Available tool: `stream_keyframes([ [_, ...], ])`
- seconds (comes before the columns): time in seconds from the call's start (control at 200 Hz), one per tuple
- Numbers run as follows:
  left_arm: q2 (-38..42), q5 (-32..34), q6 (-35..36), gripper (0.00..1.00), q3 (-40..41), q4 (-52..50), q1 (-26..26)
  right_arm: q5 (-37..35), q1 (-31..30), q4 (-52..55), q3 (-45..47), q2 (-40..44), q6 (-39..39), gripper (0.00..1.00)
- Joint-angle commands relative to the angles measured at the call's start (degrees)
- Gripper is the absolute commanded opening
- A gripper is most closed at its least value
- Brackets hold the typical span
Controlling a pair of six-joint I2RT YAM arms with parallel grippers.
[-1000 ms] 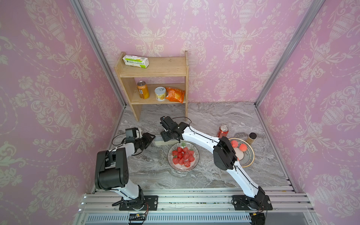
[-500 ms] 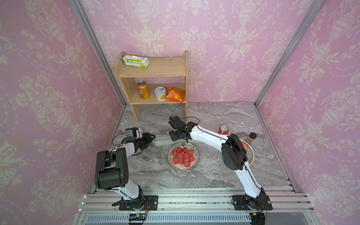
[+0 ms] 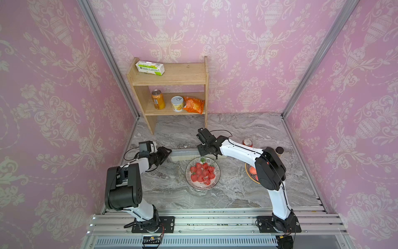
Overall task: Wrap the plate with plastic wrap
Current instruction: Tear off the plastic wrap from the plastic wrap cutting box.
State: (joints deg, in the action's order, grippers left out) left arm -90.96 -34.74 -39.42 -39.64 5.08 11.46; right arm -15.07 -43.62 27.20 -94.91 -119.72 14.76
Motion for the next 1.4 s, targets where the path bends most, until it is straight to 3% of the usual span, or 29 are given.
stream_keyframes([
  [0.0, -2.47, 8.90, 2.20, 0.55, 1.67, -9.69, 0.27, -5.12, 2.32, 1.99, 3.51, 0.78, -0.71, 0.69],
  [0.53, -2.21, 9.34, 2.41, 0.55, 1.58, -10.39, 0.23, -7.77, 8.91, 1.02, 12.57, 6.55, 1.06, 0.71],
  [1.081, -2.47, 8.76, 2.25, 0.55, 1.52, -10.13, 0.23, -8.78, 13.39, 2.36, 14.82, 10.42, 2.25, 0.71],
  [1.236, -2.22, 8.12, 1.98, 0.57, 1.24, -9.83, 0.23, -5.10, 13.39, 0.49, 14.14, 14.69, 1.55, 0.80],
  [1.396, -0.07, 7.70, 1.75, 0.61, 0.42, -10.48, 0.23, 3.45, 13.38, -1.60, 15.68, 20.36, 2.37, 0.92],
])
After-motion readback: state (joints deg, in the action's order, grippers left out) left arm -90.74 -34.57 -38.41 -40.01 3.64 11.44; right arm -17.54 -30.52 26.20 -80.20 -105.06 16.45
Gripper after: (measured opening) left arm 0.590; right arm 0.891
